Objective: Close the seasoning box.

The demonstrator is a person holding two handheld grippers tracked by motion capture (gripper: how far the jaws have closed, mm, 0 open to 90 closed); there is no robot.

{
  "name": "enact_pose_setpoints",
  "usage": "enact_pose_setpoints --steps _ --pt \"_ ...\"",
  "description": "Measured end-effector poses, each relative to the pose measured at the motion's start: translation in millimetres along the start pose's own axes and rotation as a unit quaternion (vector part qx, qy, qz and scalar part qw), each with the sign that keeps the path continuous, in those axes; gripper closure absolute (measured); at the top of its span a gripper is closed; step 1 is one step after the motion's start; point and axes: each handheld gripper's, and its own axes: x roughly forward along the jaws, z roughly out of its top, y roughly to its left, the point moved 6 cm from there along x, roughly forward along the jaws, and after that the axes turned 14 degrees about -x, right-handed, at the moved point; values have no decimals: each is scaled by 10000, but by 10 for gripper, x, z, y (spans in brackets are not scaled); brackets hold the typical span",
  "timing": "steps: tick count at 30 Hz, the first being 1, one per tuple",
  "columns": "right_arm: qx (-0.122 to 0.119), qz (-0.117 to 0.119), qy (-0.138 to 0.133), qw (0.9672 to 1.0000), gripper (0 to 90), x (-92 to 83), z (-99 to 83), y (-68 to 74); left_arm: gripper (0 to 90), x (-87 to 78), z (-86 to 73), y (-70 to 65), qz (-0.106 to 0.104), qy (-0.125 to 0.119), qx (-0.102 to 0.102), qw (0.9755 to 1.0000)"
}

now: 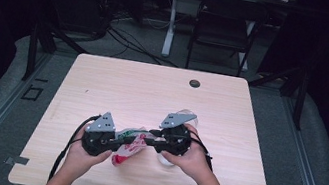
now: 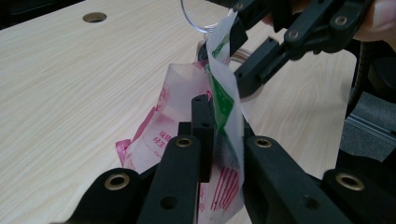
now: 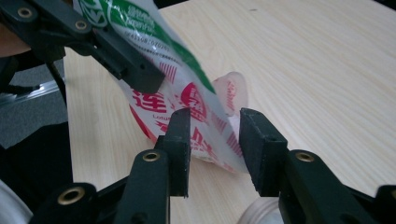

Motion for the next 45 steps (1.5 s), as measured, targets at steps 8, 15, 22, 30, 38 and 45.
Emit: enact_pose_setpoints --steps 8,15,22,30,38,45 --pt "-221 49 330 9992 709 129 -21 65 860 13 -4 -5 52 -75 -60 9999" --pt "-110 197 389 9990 876 153 -43 66 816 13 -32 5 158 -42 -96 9998" --pt "5 165 403 9991 900 154 -28 72 628 -38 -143 71 411 -7 -188 9990" --pt "35 98 344 9994 900 159 -1 87 443 17 -396 206 535 -264 -467 9971" --pt "77 107 314 9994 900 156 -10 86 417 183 -630 305 685 -88 -574 9960" --pt "85 94 308 9994 900 155 -13 91 350 303 -707 358 812 63 -712 9941"
